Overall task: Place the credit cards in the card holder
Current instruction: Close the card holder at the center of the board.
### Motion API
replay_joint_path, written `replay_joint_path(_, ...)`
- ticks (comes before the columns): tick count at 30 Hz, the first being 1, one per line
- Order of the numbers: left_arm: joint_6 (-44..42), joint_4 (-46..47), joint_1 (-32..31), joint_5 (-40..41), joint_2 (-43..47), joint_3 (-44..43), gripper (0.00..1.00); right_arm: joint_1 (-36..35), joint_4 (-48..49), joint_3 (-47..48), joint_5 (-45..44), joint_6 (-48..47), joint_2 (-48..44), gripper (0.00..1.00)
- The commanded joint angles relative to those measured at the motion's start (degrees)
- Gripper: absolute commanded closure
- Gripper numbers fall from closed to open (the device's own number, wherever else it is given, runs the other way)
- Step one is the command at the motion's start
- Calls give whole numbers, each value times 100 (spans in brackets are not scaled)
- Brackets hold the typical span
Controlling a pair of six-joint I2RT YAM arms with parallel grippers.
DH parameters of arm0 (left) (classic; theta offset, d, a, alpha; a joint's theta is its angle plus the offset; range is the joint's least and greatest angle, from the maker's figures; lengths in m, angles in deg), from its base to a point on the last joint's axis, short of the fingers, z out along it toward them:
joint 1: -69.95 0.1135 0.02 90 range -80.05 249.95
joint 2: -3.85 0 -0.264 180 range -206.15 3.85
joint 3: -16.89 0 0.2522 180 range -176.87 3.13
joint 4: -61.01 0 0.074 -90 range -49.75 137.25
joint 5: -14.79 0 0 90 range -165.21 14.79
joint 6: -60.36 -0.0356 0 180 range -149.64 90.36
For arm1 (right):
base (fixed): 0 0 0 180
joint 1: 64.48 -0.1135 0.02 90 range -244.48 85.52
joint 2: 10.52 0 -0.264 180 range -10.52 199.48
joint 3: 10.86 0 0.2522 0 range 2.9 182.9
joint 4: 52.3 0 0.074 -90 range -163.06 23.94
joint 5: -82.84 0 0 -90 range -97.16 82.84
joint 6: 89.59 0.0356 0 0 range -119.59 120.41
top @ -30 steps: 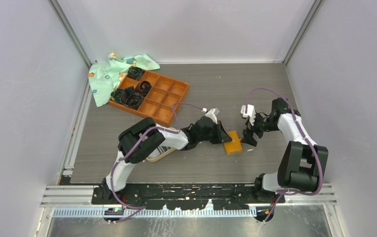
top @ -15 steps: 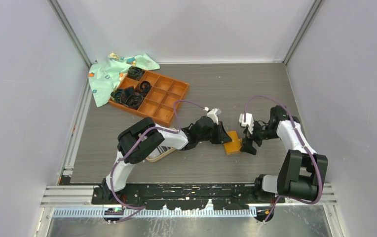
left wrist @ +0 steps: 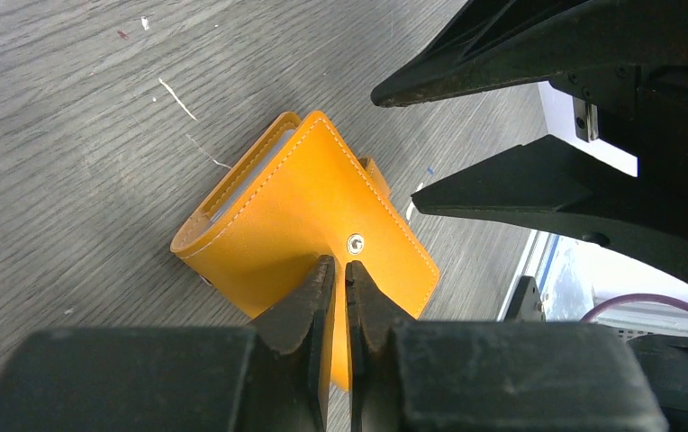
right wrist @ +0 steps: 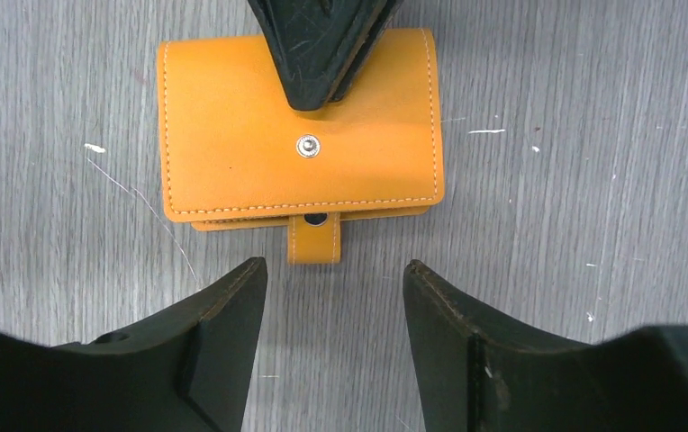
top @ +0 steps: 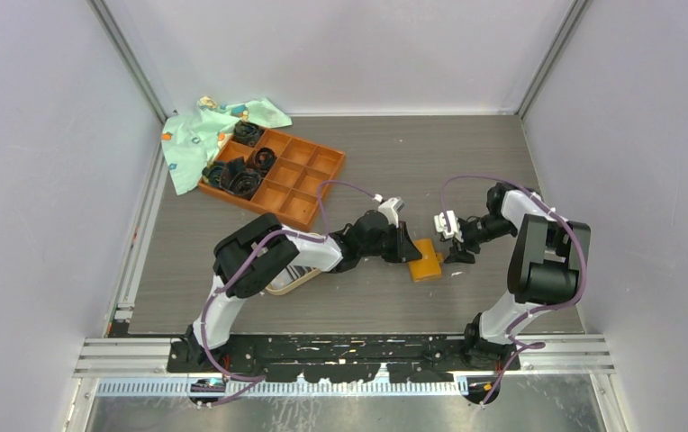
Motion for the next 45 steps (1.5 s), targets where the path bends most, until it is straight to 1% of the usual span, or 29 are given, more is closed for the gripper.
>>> replay_joint_path(1, -209, -215, 14, -153, 131, 24, 89, -97, -270, 115, 30, -438, 40, 37)
replay_joint_path(3, -205, -207, 13, -169, 117, 10, 89, -215, -298, 101, -74, -506, 68, 37)
replay_joint_path(7, -191, -198, 15, -196, 106, -3, 89, -469, -173, 77, -239, -261, 60, 38)
replay_joint_path(12, -191, -215, 9, -228, 90, -38, 89, -735, 270, -36, -499, 153, 31, 44)
replay_joint_path(15, -191, -215, 7, -252, 73, -50, 89, -822, 455, -127, -678, 242, 27, 48)
replay_joint_path(18, -200, -224, 4, -262, 54, -49, 89, -825, 436, -120, -645, 357, -22, 60)
replay_joint_path(21, -208, -231, 6, -274, 39, -52, 90, -817, 438, -161, -622, 465, -118, 69)
replay_joint_path(25, -218, -317, 8, -235, 21, -55, 91, -731, 641, -278, -458, 836, -386, 84)
replay_joint_path(27, -205, -374, 10, -186, 3, -56, 92, -634, 766, -301, -349, 1128, -523, 98)
replay_joint_path(28, -196, -400, 4, -161, -6, -61, 92, -579, 824, -318, -313, 1305, -592, 99)
replay_joint_path(33, -183, -465, 10, -105, -67, -73, 93, -309, 1014, -409, -165, 1814, -808, 99)
replay_joint_path(39, -256, -400, 8, -173, -86, -77, 94, -246, 838, -416, -131, 1934, -734, 98)
replay_joint_path(41, -279, -215, 11, -256, -1, -15, 93, -245, 788, -423, -134, 1830, -718, 98)
replay_joint_path(45, -326, 256, 8, -442, 310, 151, 86, -245, 740, -480, -114, 1560, -754, 97)
